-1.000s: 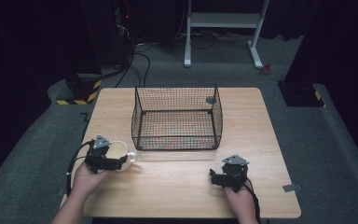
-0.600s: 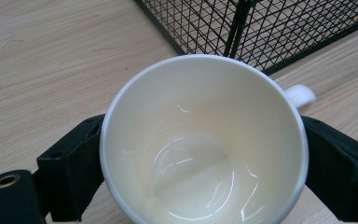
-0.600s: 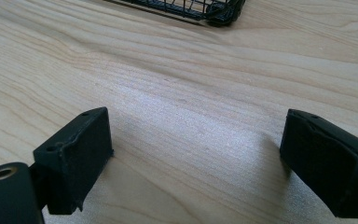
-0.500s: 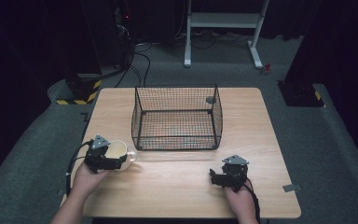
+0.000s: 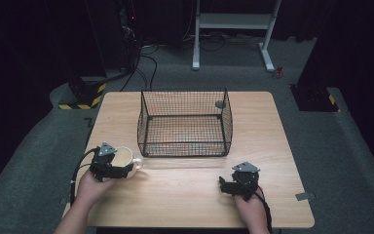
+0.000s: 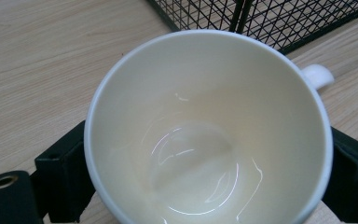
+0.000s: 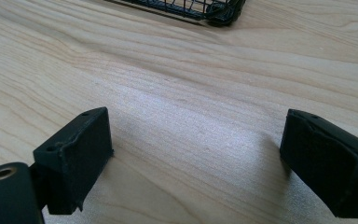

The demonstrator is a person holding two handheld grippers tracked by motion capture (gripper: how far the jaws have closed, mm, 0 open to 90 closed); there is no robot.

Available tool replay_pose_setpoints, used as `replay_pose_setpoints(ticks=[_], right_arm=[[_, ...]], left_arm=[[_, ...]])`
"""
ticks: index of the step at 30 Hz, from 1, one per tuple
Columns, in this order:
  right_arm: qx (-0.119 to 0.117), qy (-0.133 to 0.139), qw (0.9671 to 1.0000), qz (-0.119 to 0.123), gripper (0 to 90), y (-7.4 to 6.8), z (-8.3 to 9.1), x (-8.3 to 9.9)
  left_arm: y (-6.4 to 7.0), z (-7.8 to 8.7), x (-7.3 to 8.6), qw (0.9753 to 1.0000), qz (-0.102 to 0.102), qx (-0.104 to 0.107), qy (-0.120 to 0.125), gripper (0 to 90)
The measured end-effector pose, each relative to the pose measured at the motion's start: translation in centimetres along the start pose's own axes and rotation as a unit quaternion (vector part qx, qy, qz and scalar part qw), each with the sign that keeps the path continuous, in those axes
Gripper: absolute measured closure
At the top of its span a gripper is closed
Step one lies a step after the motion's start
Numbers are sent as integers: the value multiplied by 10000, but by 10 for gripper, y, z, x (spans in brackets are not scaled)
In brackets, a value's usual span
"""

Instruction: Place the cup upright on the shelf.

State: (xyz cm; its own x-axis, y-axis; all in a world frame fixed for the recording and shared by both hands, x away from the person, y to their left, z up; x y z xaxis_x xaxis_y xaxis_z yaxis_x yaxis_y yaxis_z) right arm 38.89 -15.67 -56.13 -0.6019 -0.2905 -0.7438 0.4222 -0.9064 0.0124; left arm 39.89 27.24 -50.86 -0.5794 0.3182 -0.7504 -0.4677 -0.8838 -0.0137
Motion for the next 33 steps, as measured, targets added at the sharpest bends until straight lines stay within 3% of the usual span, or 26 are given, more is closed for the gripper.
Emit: replay_pose_setpoints(ticks=[12,33], right_arm=[[0,0,10000,-1,86,0,0,0],[-2,2,10000,7,86,0,0,0]], left_arm=[[2,7,-5,9999,-29,-46,150,94],[11,31,-38,9983,20,127,575,95]])
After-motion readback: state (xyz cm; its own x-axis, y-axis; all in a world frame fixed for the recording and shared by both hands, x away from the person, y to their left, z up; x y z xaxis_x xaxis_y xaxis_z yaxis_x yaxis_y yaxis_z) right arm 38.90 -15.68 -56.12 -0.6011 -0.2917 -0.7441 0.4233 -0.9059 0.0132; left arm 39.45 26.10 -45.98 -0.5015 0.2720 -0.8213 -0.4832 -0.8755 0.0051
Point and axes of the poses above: each handheld gripper's, and its own axes: z roughly backward along the jaws, x roughly out of its underside, y roughly to its right, the point moved 5 cm from there along -z, roughly forward along the jaws, and after that the axes turned 4 degrees about y, right-handed, at the moved point
